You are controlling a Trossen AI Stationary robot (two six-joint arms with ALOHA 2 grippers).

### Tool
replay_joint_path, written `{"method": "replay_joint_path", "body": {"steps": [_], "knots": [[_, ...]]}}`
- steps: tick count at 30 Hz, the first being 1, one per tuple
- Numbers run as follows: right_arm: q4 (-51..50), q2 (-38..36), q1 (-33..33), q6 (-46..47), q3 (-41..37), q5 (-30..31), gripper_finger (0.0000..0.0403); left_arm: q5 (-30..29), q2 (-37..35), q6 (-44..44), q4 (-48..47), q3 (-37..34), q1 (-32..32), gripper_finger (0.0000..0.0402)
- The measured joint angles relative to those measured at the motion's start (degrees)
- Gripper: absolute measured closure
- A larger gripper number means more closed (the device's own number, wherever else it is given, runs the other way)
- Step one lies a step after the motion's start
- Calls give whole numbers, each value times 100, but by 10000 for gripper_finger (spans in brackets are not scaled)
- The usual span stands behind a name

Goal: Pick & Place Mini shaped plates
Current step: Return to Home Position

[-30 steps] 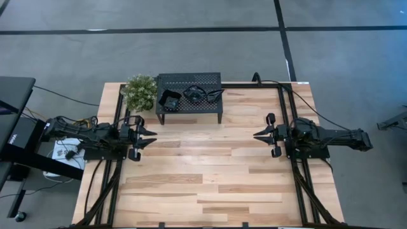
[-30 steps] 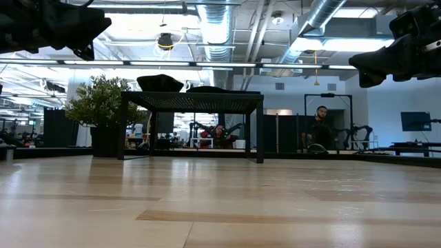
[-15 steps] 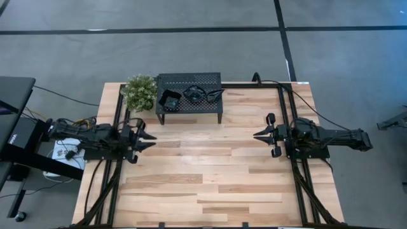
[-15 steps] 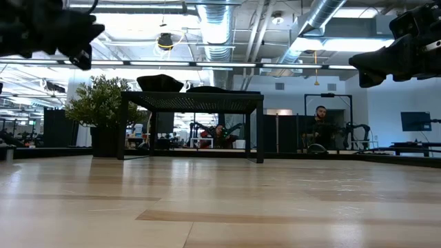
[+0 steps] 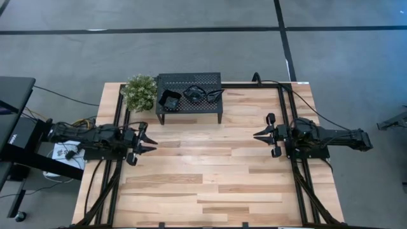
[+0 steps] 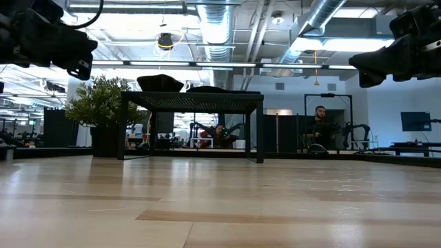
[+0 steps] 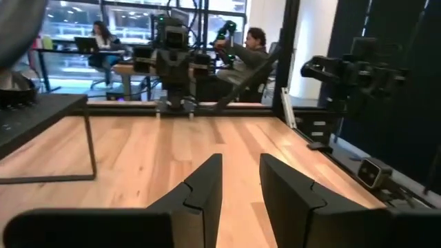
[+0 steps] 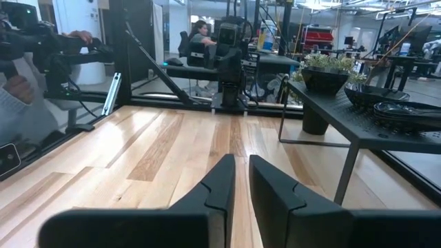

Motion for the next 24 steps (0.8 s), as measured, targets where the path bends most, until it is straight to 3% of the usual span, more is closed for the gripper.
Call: {"method": "replay_joint_path", "body": {"steps": [24], "knots": [[-2, 0, -2, 1, -2, 0, 363, -39, 0, 73, 47, -2, 130, 302]]}}
